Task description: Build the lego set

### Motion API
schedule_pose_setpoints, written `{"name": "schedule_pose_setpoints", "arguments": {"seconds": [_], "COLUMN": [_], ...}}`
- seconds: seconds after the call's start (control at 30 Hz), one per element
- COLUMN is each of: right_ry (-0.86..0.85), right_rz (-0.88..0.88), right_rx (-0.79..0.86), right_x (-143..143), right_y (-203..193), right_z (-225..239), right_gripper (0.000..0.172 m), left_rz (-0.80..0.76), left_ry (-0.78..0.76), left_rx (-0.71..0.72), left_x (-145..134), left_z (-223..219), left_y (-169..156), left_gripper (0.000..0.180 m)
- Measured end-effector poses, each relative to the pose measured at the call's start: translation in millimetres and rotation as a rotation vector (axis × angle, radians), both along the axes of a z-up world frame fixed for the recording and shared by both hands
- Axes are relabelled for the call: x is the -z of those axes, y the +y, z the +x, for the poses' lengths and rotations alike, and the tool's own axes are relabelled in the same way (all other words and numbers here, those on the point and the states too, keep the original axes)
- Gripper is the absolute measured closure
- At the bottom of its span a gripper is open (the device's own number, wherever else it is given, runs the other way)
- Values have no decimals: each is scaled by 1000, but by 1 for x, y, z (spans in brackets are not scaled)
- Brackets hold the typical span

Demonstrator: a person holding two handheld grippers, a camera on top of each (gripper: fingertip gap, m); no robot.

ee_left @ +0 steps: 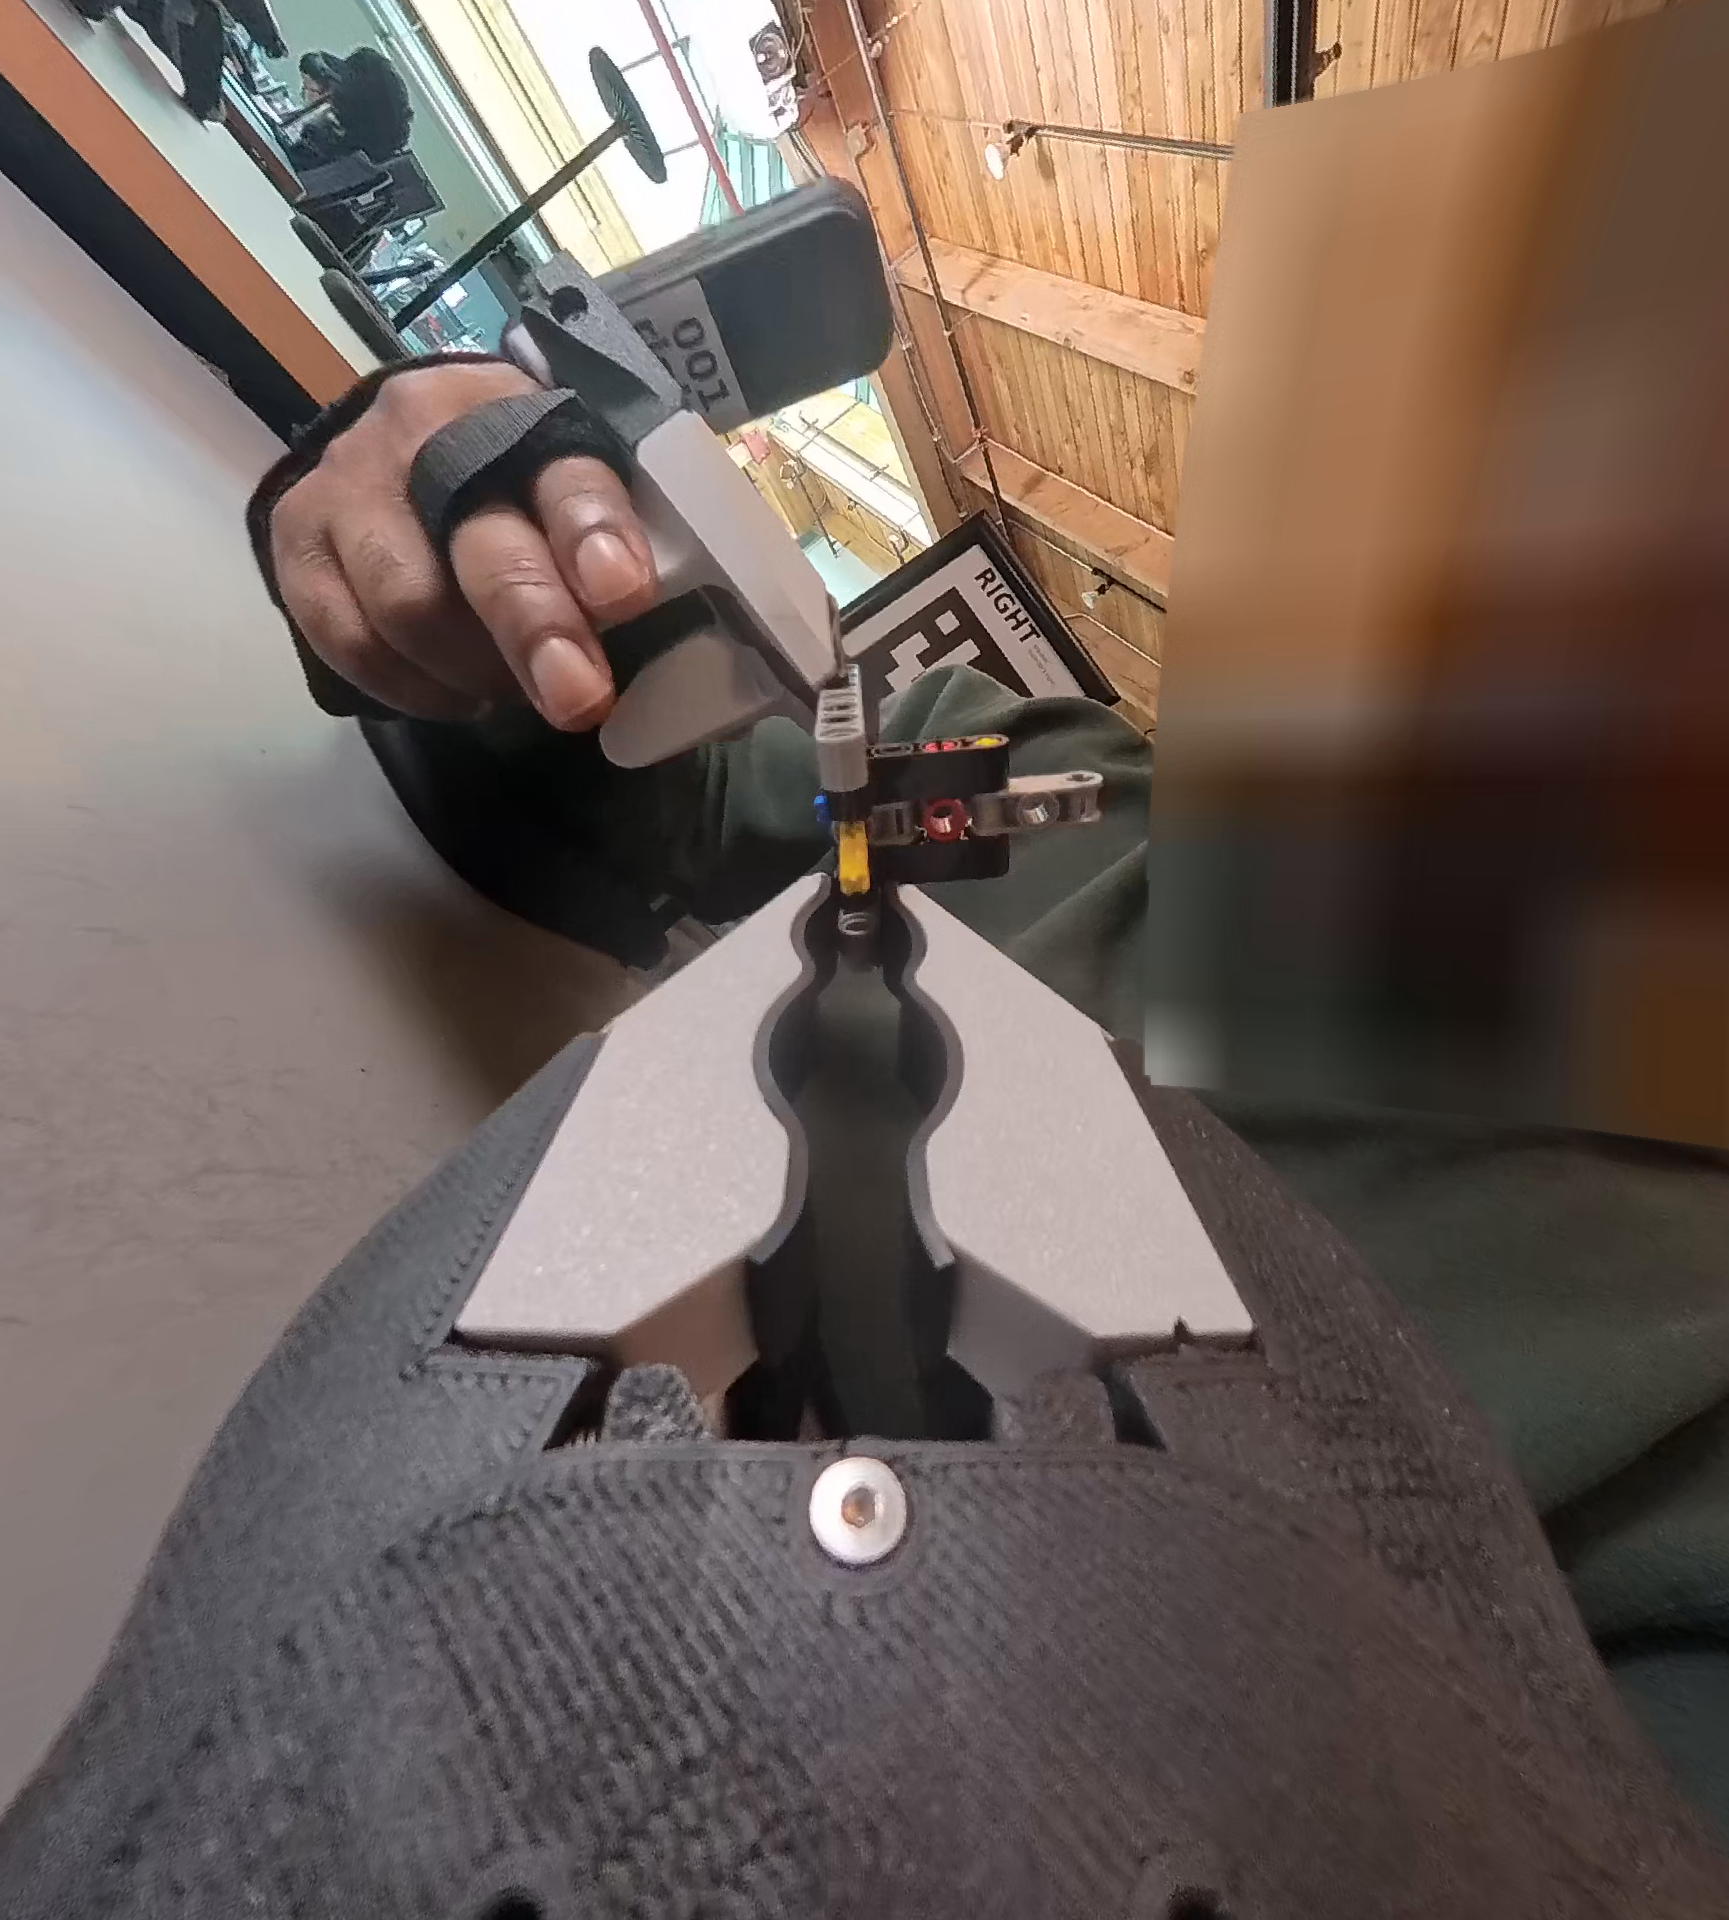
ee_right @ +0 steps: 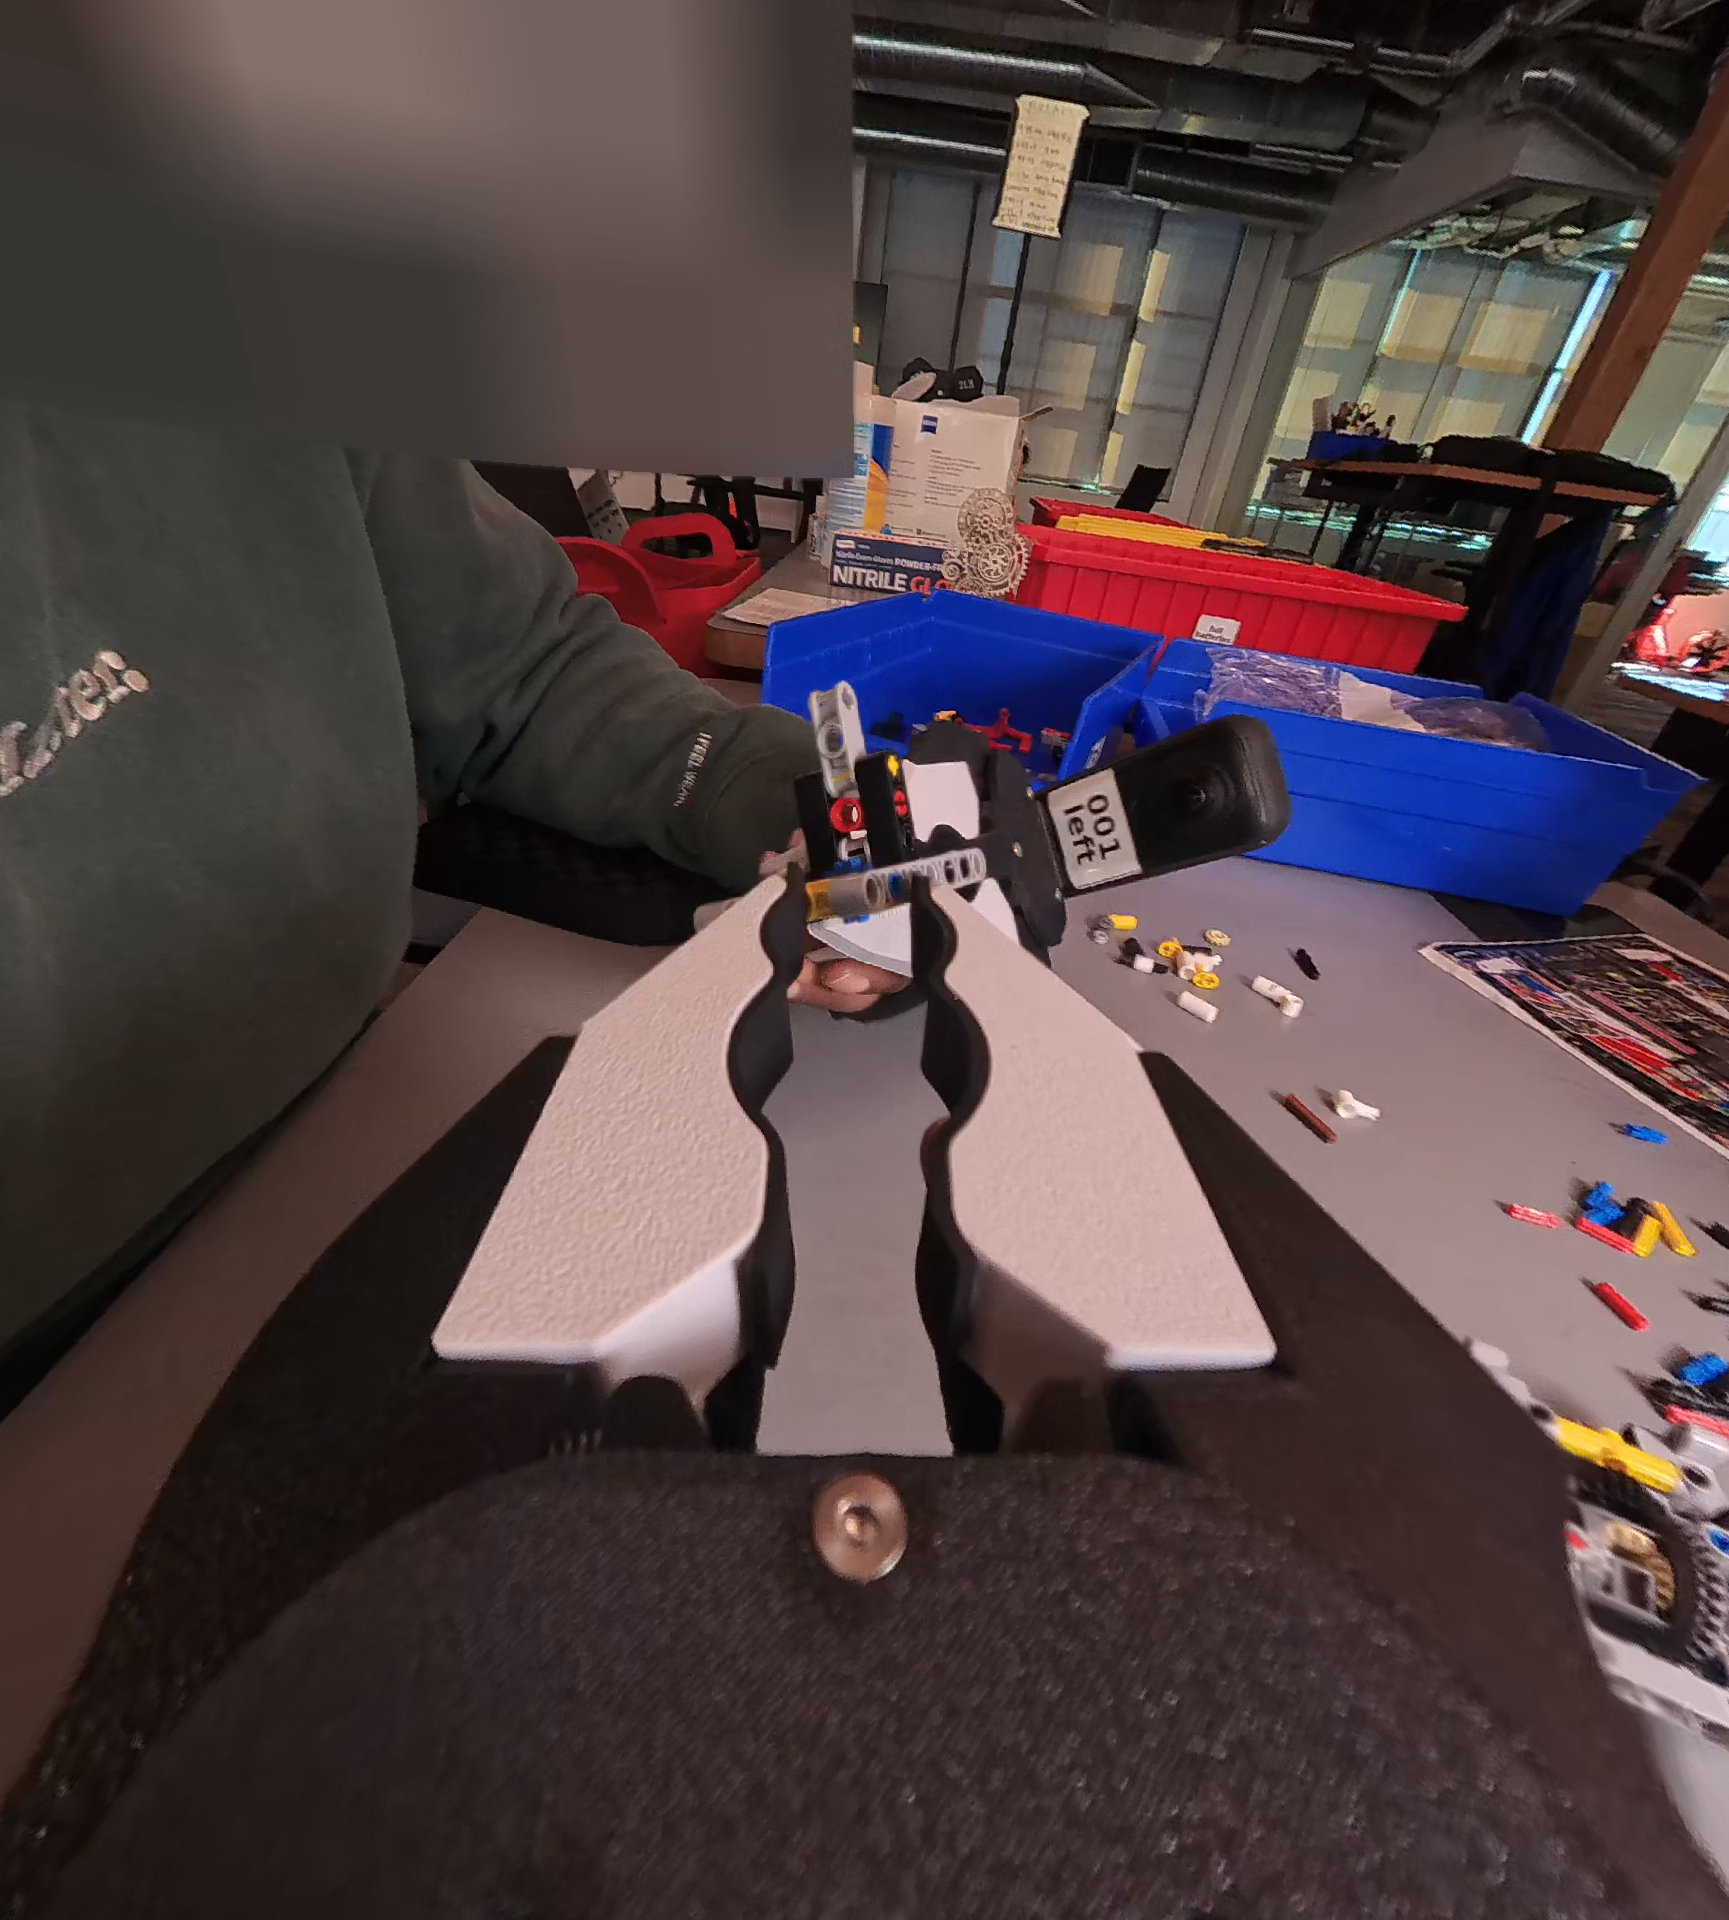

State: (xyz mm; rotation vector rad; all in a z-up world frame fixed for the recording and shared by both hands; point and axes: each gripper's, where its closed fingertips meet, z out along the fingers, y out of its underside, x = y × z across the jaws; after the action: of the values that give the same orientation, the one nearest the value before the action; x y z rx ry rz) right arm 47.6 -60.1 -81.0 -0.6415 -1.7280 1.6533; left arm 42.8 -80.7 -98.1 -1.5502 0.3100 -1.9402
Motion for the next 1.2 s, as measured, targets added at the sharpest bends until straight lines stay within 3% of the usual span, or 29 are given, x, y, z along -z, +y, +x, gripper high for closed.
{"name": "schedule_pose_setpoints", "arguments": {"seconds": [0.1,0.17,0.27,0.4,0.53,0.6,0.63,0.73,0.9,1.03,1.2], "right_ry": [-59,-136,-240,-341,-454,-518,-535,-557,-527,-512,-514], "right_rz": [43,32,238,386,429,443,454,469,539,574,613], "right_rx": [45,12,79,25,-50,-66,-57,-41,-21,-63,-7], "right_x": [9,14,46,76,96,106,110,113,116,131,136], "right_y": [8,13,26,10,0,1,4,11,13,-3,-3], "right_z": [-4,1,0,5,12,18,20,26,22,8,-8], "right_gripper": [155,145,132,120,121,123,123,123,108,99,125], "left_rz": [9,-4,-38,-29,-10,49,83,176,293,347,378], "left_ry": [93,208,483,743,949,1036,1051,1061,1089,1188,1322], "left_rx": [-55,-75,-118,50,248,187,126,-75,-282,-333,-368], "left_x": [9,24,61,89,111,113,109,93,89,104,113], "left_z": [-7,-12,-18,-6,1,-6,-10,-22,-25,-14,-7], "left_y": [8,11,18,3,-3,19,31,48,19,-5,-8], "left_gripper": [174,175,174,174,168,160,147,138,117,104,109]}}
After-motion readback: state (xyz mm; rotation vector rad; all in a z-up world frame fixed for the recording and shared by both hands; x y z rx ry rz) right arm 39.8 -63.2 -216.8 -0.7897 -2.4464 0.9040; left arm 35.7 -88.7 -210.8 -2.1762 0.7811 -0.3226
